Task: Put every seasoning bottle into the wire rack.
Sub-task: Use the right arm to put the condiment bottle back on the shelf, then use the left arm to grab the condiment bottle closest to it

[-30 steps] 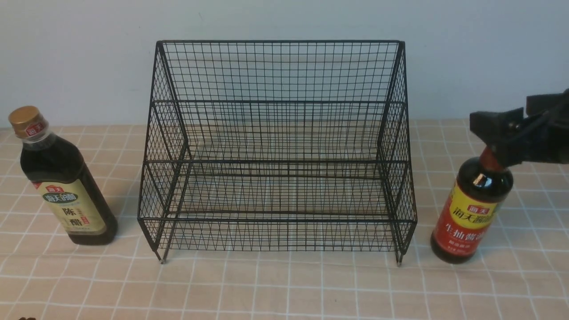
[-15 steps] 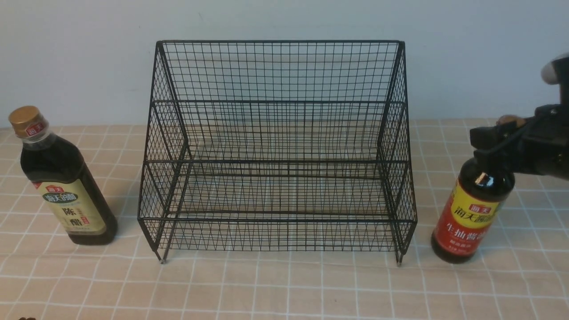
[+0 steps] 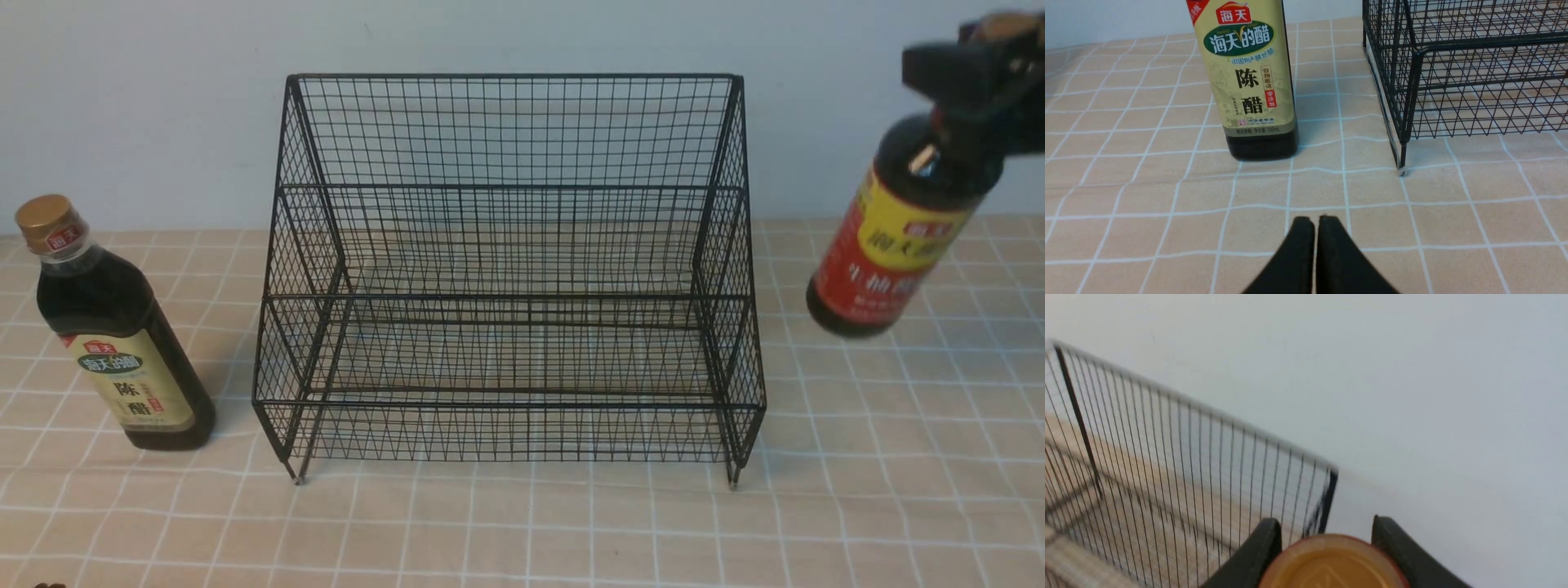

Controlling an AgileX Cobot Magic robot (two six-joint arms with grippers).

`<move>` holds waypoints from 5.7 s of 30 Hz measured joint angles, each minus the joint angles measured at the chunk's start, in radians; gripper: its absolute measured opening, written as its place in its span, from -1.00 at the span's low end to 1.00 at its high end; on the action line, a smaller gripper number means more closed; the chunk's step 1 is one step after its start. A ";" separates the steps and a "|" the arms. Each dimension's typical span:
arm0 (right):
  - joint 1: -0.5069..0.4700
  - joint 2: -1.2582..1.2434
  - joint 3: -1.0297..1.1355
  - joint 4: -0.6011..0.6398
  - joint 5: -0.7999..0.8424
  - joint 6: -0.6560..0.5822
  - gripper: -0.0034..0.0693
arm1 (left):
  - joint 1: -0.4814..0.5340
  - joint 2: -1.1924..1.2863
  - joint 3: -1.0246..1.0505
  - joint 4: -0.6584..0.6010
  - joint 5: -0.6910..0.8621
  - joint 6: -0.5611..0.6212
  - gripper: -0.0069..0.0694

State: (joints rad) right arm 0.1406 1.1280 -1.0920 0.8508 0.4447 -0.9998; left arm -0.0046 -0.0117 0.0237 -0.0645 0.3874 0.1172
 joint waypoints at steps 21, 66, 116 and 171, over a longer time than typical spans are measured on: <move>0.066 0.232 -0.290 0.391 0.150 -0.153 -0.17 | 0.000 0.000 0.000 0.000 0.000 0.000 -0.84; 0.201 0.488 -0.301 0.417 0.026 -0.317 -0.17 | 0.000 0.000 0.000 0.000 0.000 0.000 -0.84; 0.201 0.307 -0.313 0.160 0.050 -0.086 -0.07 | 0.000 0.000 0.000 0.000 0.000 0.000 -0.84; -0.181 -0.859 0.588 -0.018 0.058 0.377 -0.94 | 0.000 0.000 0.000 0.000 0.000 0.000 -0.84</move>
State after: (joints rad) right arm -0.0405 0.2686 -0.5035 0.8327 0.5029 -0.6232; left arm -0.0046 -0.0117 0.0237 -0.0645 0.3874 0.1172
